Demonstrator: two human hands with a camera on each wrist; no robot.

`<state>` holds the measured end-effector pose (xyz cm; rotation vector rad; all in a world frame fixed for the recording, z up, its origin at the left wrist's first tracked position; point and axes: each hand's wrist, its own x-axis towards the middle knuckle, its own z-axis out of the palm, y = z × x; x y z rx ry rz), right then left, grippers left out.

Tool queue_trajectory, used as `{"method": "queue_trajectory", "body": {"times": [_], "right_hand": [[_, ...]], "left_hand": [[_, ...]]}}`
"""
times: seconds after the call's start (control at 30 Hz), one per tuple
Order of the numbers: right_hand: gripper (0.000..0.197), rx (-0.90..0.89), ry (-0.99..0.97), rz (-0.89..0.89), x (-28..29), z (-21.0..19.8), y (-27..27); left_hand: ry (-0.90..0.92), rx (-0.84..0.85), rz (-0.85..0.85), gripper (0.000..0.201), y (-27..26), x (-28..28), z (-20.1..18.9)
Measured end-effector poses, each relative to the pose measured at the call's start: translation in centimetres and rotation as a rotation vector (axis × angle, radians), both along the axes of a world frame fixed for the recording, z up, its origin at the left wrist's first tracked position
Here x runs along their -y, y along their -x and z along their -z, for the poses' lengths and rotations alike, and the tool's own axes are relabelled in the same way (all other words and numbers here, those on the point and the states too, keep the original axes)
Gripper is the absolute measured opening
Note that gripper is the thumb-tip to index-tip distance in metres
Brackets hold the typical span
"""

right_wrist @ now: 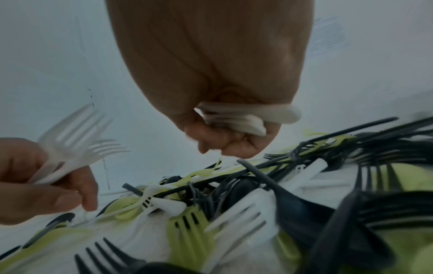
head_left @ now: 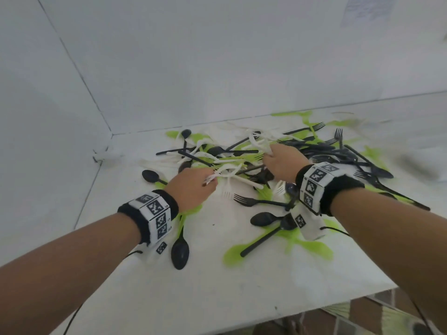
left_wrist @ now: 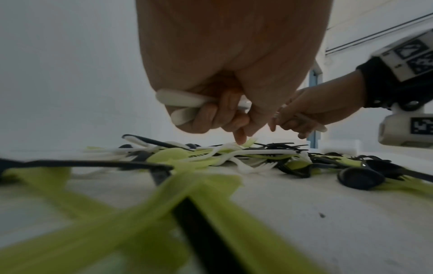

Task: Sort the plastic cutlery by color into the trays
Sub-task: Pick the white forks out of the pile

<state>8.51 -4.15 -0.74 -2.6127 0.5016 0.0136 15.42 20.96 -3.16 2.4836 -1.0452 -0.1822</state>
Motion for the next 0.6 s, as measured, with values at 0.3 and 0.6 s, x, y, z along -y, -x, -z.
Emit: {"method": "queue_trajectory", "body": {"times": [0.3,0.6], "right_hand": [[0.025,-0.132,0.131,-0.309,-1.9,1.1,-1.0],[0.03,-0.129,0.272,-0.392,-1.5,-0.1,-2.0]], "left_hand": [[-0.195,0.083,0.136,0.027,1.1,1.5,-0.6],[-0.386,0.288,0.185,0.043,0.6,-0.6,0.0]]}}
